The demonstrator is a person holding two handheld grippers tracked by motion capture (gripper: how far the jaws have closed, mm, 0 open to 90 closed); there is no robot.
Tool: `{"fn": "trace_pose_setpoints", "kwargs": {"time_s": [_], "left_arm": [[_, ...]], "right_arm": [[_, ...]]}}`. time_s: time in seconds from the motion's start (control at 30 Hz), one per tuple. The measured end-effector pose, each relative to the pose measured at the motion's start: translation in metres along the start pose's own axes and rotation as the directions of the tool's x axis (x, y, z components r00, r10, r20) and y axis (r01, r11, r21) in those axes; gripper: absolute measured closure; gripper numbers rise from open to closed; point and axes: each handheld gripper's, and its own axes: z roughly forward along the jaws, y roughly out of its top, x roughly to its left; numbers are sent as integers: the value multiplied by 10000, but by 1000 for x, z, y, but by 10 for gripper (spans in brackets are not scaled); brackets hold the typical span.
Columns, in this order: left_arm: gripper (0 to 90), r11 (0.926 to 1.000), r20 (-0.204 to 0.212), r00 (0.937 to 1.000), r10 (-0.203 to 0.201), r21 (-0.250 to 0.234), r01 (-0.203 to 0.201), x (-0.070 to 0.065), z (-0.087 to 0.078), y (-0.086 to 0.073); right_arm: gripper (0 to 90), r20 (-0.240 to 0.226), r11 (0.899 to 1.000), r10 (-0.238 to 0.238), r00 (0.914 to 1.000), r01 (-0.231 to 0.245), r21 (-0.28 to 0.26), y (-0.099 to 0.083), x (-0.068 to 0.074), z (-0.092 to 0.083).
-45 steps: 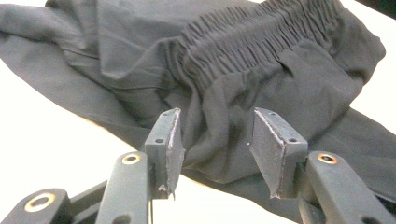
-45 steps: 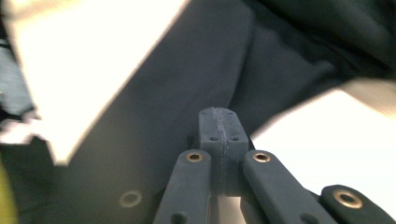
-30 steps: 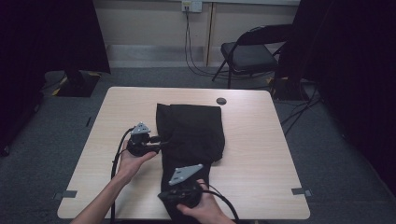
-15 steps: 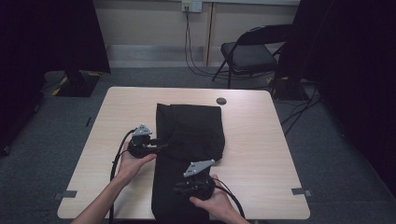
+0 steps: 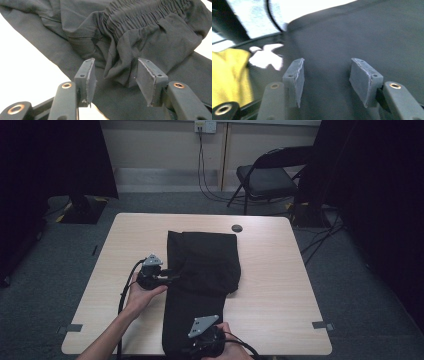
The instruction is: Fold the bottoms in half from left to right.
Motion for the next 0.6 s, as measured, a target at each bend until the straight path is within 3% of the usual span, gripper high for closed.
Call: {"fn": "trace_pose_setpoints", "kwargs": {"time_s": [0.1,0.2,0.27,0.33,0.4,0.5,0.57,0.6], "left_arm": [[486,10000,-3,10000,-32,-11,32,0,1,1],[475,9999,-49,10000,-35,-108,34,2,2,3],[469,9992,-111,9999,10,-388,-14,3,4,7],[469,9994,110,9999,-24,-337,27,4,7,13],[478,9985,49,9999,160,-521,-157,2,10,18],[480,9993,113,9996,253,-291,-249,-1,19,22],[477,9996,139,9996,235,-133,-233,-2,26,21],[469,9997,200,9995,257,-54,-256,-1,30,20]], "right_arm": [[452,-725,10000,-79,9973,75,-60,6,10,4],[453,-735,9984,247,9970,-283,-491,12,4,-1],[451,-90,9933,662,9978,-667,-940,16,-11,-15],[439,756,9828,1247,9893,-1127,-1466,16,-34,-33],[407,1596,9664,2029,9661,-1713,-1916,14,-64,-51],[380,2868,9355,3114,9060,-2393,-2599,7,-108,-78],[345,3595,9212,3558,8626,-2589,-2905,3,-131,-89],[334,3549,9127,3769,8556,-2777,-2999,1,-142,-92]]}}
